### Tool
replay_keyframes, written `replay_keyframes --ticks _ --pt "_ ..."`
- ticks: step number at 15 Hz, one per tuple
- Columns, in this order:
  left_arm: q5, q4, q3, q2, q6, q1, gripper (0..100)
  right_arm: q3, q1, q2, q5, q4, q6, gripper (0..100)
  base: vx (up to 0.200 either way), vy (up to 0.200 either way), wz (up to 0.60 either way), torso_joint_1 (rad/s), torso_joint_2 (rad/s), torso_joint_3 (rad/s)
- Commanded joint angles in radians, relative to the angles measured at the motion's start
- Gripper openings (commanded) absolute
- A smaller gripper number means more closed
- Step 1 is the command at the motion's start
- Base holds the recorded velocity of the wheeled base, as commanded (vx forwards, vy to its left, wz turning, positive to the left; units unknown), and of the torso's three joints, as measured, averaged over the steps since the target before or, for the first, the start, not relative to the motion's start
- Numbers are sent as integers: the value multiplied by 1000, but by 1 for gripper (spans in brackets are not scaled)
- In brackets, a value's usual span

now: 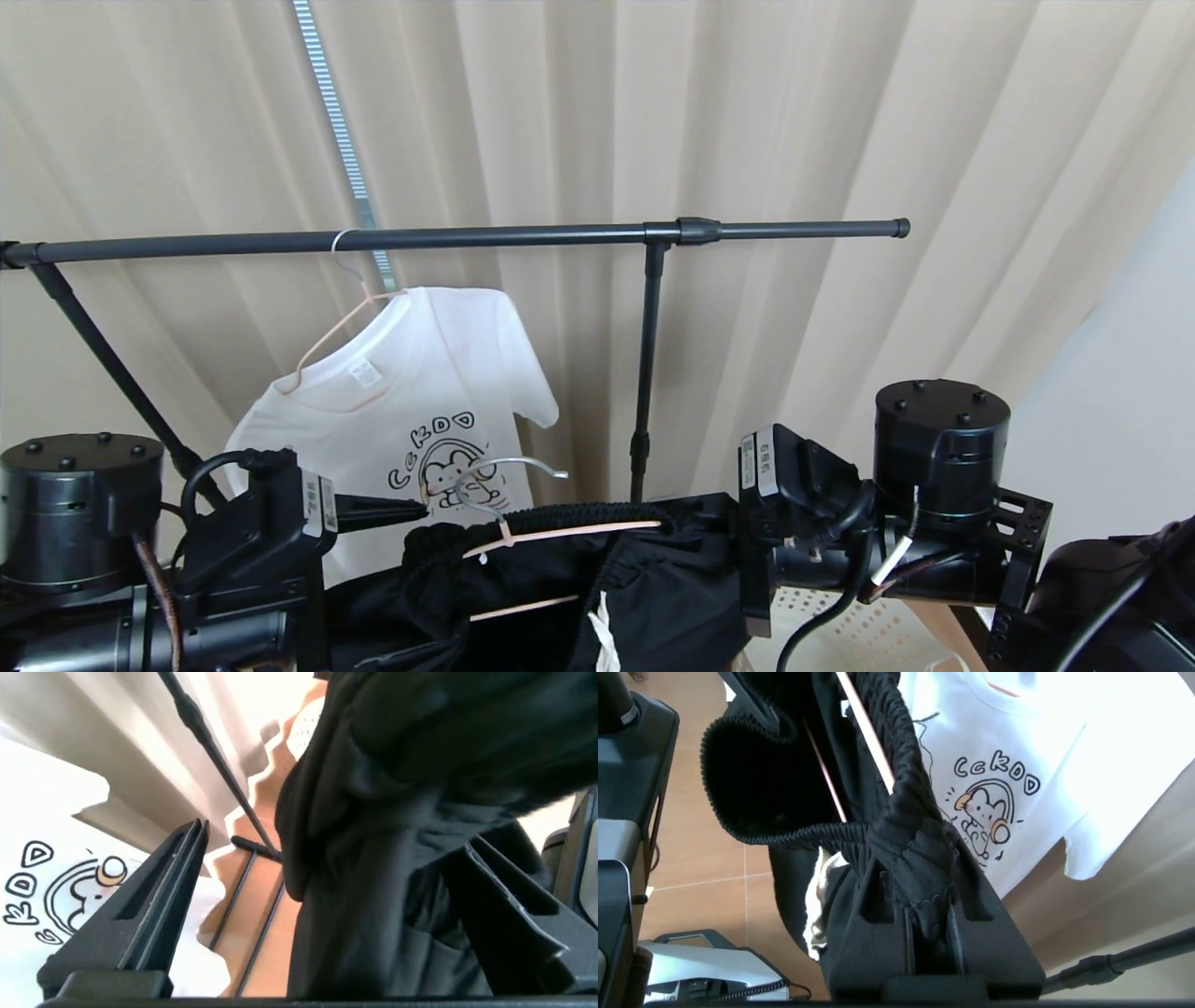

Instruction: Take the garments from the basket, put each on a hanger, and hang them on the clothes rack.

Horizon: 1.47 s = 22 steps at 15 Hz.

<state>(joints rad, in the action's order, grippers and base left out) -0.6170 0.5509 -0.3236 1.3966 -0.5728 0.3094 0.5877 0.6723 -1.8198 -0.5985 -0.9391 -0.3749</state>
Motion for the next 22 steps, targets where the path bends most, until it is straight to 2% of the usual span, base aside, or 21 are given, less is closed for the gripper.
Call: replay_keyframes --ticks 1,3,5,6,8,9,13,14,16,17,18,21,22 --pt "-1 0 37 -116 36 -10 100 4 -2 2 3 -1 1 0 0 0 0 0 0 0" --pt "0 -2 41 -185 103 -10 100 6 -2 2 5 -1 1 0 0 0 0 0 0 0" --pt "36 -8 40 -235 209 -44 100 12 -4 2 32 -1 1 0 0 0 0 0 0 0" --pt "40 -9 40 -237 214 -49 100 12 -4 2 36 -1 1 0 0 0 0 0 0 0" --pt "99 -9 48 -237 261 -87 100 21 -4 -1 52 -1 1 0 0 0 0 0 0 0" --pt "102 -9 49 -238 264 -88 100 21 -4 -1 52 0 1 0 0 0 0 0 0 0" --pt "99 -9 97 -255 281 -199 100 20 -10 2 52 -3 2 0 0 0 0 0 0 0" --pt "86 -9 109 -246 281 -242 100 20 -13 5 51 -3 2 0 0 0 0 0 0 0" --pt "-6 -9 132 -231 280 -319 100 20 -28 19 49 -3 2 0 0 0 0 0 0 0" --pt "-56 -9 136 -229 277 -352 100 20 -39 27 48 -3 2 0 0 0 0 0 0 0" --pt "-142 -9 144 -203 277 -409 100 21 -62 48 43 -1 5 0 0 0 0 0 0 0" --pt "-199 -2 163 -139 272 -440 100 23 -92 82 40 -1 33 0 0 0 0 0 0 0" --pt "-221 9 156 -94 272 -457 100 24 -117 106 6 -1 48 0 0 0 0 0 0 0"
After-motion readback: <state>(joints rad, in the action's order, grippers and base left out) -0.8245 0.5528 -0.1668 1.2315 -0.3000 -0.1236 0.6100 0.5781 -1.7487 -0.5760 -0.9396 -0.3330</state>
